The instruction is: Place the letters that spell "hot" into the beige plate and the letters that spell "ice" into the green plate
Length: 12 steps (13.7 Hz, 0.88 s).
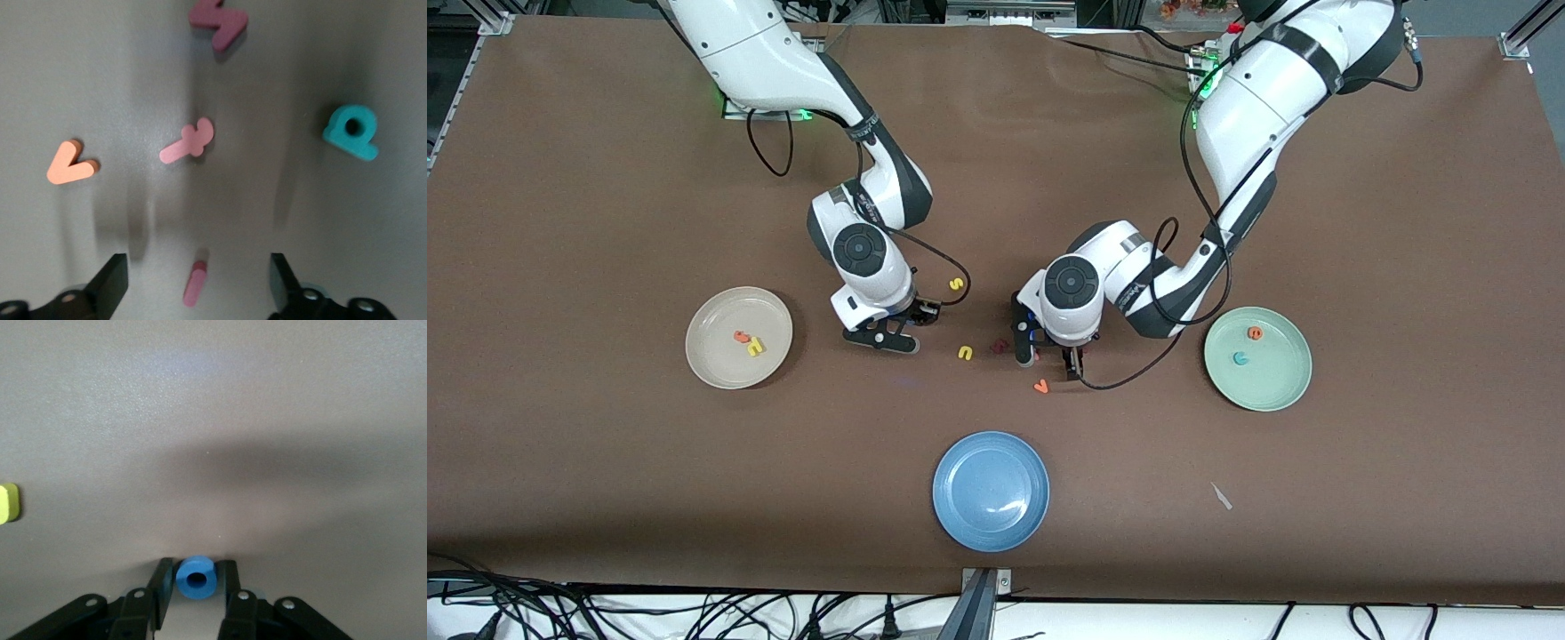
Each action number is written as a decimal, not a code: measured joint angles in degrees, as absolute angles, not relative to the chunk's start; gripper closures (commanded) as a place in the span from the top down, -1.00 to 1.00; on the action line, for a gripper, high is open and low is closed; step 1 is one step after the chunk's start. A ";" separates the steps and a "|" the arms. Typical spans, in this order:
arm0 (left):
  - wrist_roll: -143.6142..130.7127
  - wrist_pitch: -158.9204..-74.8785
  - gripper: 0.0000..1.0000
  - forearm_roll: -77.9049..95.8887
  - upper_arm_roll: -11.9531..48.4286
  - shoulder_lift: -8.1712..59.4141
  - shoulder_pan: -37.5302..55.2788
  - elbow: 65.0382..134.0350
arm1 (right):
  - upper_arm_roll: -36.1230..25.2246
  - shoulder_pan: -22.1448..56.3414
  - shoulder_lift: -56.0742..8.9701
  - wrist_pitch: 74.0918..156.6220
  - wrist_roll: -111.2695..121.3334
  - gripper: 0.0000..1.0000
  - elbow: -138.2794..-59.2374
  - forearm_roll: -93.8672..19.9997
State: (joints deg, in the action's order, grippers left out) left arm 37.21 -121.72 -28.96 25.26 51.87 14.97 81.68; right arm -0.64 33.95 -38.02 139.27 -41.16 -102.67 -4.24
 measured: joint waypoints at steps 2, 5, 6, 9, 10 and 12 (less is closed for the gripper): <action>38.82 -121.72 0.38 -30.41 25.26 51.88 14.97 81.63 | -0.66 33.95 -38.01 139.22 -41.22 -0.40 -102.66 -4.23; 39.85 -121.72 0.27 -30.45 25.26 51.89 14.97 81.60 | -0.70 33.95 -37.99 139.18 -41.27 -0.44 -102.64 -4.20; 39.97 -121.72 0.28 -30.45 25.26 51.88 14.97 81.58 | -0.70 33.95 -37.98 139.16 -41.29 -0.46 -102.63 -4.20; 40.15 -121.53 0.28 -30.45 25.26 51.89 14.98 81.58 | -0.70 33.95 -38.01 139.16 -41.29 -0.53 -102.27 -4.20; 40.19 -121.45 0.28 -30.45 25.25 51.89 14.98 81.65 | -0.70 33.96 -38.01 139.16 -41.29 -0.55 -101.98 -4.20; 40.21 -120.43 0.19 -30.45 25.24 51.89 14.98 81.70 | -0.72 33.95 -38.02 138.23 -41.29 -0.59 -101.20 -4.16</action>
State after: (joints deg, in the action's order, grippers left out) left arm 40.21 -120.43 -30.45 25.24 51.89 14.98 81.70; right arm -0.72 33.95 -38.02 138.23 -41.29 -101.20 -4.16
